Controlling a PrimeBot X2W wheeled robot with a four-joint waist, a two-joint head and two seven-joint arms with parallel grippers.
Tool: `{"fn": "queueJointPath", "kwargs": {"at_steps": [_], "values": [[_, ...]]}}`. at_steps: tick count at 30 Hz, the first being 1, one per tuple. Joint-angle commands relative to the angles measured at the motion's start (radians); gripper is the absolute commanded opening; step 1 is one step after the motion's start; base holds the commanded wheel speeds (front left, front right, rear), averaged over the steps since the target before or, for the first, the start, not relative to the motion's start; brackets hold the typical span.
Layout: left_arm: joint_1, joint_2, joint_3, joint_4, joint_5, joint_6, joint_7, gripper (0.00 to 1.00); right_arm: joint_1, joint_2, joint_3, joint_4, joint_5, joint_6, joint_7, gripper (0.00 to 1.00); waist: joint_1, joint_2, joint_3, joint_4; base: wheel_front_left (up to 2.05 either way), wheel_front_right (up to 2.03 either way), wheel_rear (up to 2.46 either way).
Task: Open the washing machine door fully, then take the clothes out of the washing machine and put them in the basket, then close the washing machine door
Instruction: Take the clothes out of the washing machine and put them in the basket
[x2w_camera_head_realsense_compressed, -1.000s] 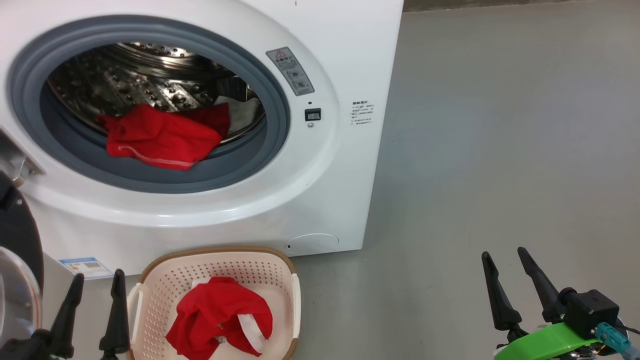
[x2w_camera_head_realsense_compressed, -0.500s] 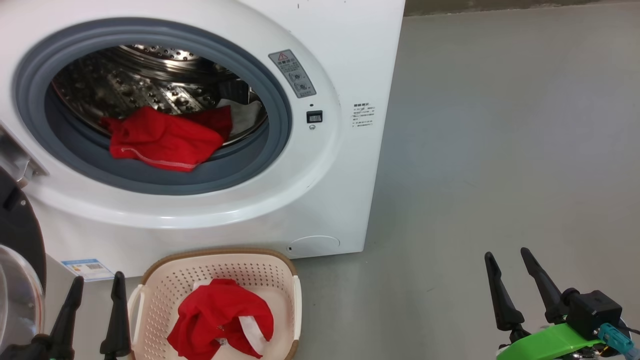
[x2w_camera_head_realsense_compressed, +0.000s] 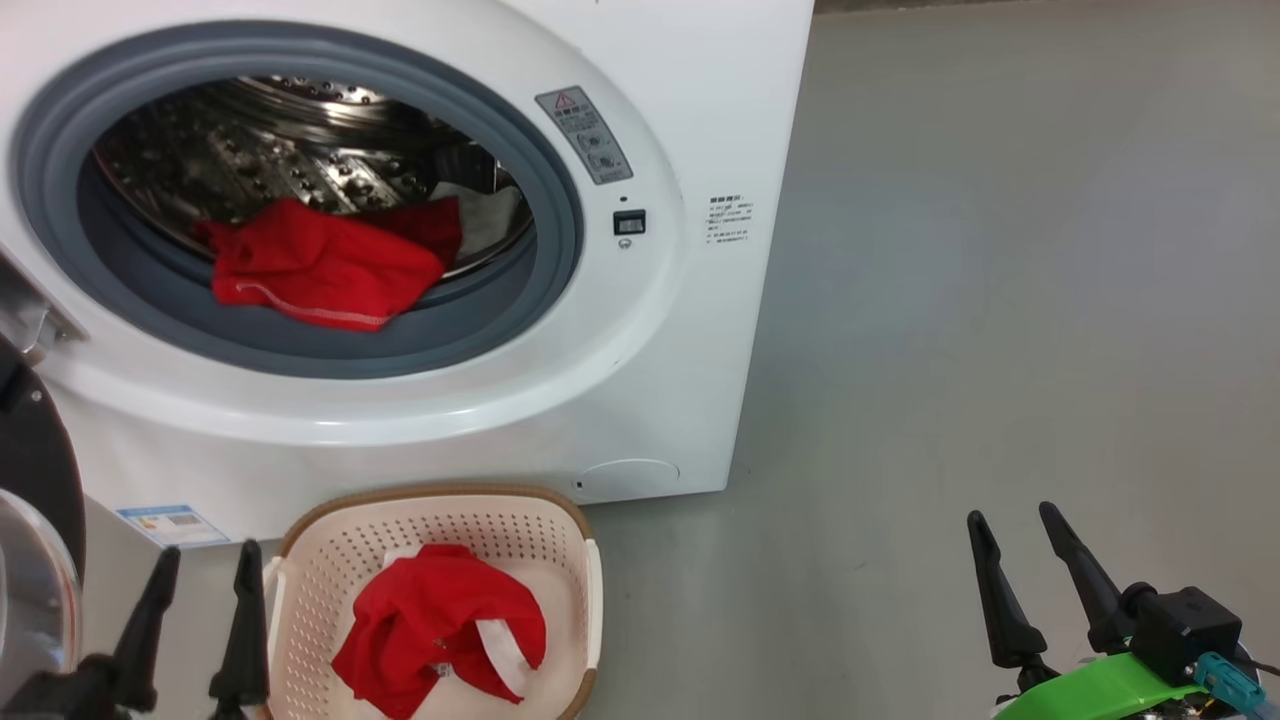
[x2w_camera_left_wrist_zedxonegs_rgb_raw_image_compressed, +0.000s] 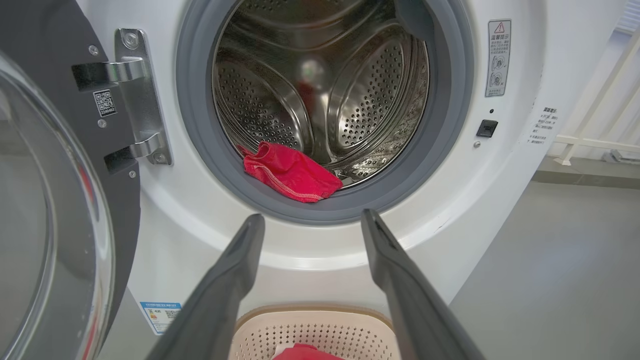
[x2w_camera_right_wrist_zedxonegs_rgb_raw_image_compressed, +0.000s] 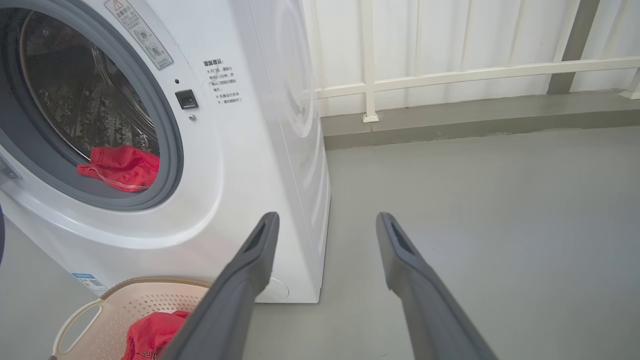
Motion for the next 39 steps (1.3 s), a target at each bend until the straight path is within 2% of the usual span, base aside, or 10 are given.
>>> {"fn": "queueJointPath", "kwargs": {"at_steps": [1, 12, 20, 28, 39], "values": [[-0.064, 0.034, 0.027, -0.013, -0.002, -0.003, -0.005, 1.0, -0.028, -0.003, 0.025, -0.029, 0.0, 0.002, -0.005, 1.0, 0.0, 0.0, 0.015, 0.002, 0.0, 0.0, 0.0], [-0.312, 0.127, -0.067, 0.118, -0.013, -0.003, -0.005, 1.0, -0.099, 0.022, 0.034, -0.047, -0.023, 0.002, -0.005, 1.0, 0.0, 0.0, 0.131, -0.006, 0.0, 0.0, 0.0], [-0.594, 0.198, -0.167, 0.324, -0.022, -0.003, 0.007, 1.0, -0.169, 0.036, 0.05, -0.061, -0.03, 0.002, -0.005, 1.0, 0.0, 0.0, 0.252, -0.035, 0.0, 0.0, 0.0], [-0.871, 0.248, -0.272, 0.54, -0.027, -0.003, 0.044, 1.0, -0.236, 0.037, 0.078, -0.077, 0.026, 0.002, -0.005, 1.0, 0.0, 0.0, 0.359, -0.079, 0.0, 0.0, 0.0], [-1.113, 0.294, -0.446, 0.792, -0.079, -0.003, 0.121, 1.0, -0.295, 0.038, 0.109, -0.096, 0.074, 0.002, -0.005, 1.0, 0.0, 0.0, 0.46, -0.136, 0.0, 0.0, 0.0]]}}
